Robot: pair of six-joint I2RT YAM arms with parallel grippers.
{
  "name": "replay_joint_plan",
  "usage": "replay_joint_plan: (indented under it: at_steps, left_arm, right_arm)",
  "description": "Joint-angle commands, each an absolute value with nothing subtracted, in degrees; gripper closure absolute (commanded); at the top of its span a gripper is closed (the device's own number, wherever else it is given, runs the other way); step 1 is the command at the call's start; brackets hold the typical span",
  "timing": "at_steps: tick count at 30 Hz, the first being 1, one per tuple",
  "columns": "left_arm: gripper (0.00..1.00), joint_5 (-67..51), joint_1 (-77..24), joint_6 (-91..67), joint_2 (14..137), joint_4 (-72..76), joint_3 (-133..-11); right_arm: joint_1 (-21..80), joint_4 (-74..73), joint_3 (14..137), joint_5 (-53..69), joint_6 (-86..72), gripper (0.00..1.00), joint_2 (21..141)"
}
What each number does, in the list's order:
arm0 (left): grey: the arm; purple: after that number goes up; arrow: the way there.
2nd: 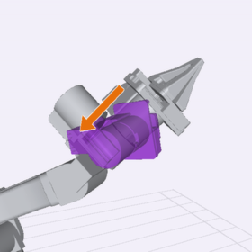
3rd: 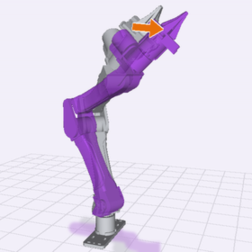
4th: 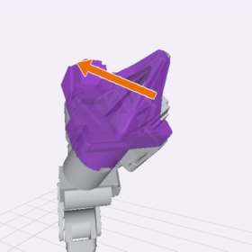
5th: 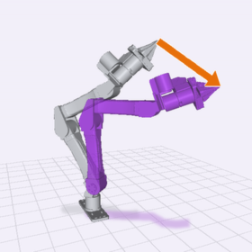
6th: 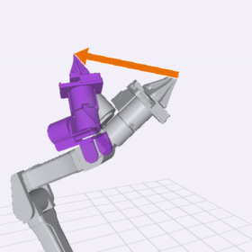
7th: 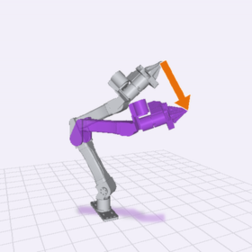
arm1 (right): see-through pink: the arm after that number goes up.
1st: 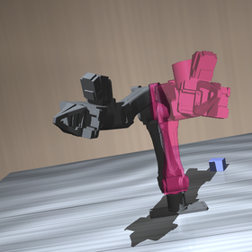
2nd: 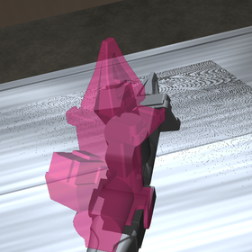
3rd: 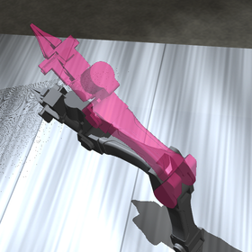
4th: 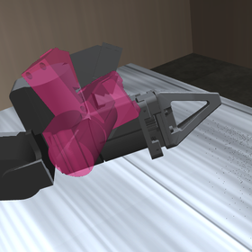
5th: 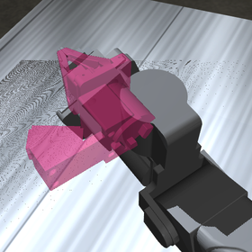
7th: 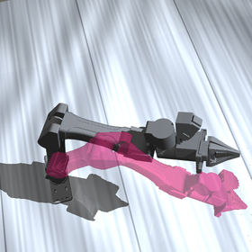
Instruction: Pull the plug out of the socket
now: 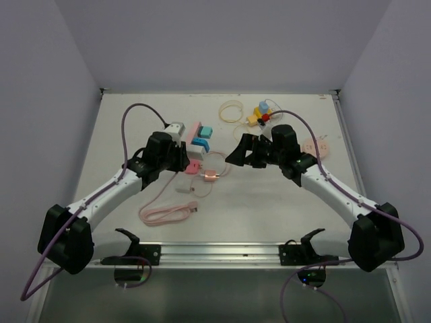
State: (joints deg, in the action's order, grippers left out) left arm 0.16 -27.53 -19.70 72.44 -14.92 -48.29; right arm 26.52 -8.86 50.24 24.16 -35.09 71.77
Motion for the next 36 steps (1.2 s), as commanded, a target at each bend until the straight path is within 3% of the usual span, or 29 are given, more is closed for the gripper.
replay_joint_plan:
  at_steps: [1,11,17,24,36]
  left_arm:
    - [1.0,-8.51,-27.77,-17.67,66.54,-4.84,-43.88]
    - [1.0,-13.18,-27.77,-18.46,56.87,-3.17,-34.72]
    - [1.0,-12.66,-27.77,-19.07,57.21,-2.64,-34.19]
    - [1.0,-10.9,-27.86,-20.48,59.15,-2.81,-35.77]
    - [1.0,-10.63,-27.86,-25.66,65.03,4.04,-36.56]
  right_arm:
    - [28.38,-0.71,52.47,24.53,-41.82,0.05,73.73]
    - [32.78,10.98,54.49,14.42,-56.76,0.08,85.14]
    - [34.36,12.57,56.34,13.45,-61.7,0.09,90.52]
    - [36.56,5.81,57.22,12.75,-51.34,0.1,86.67]
    - [38.49,3.43,48.61,6.42,-61.86,0.04,77.43]
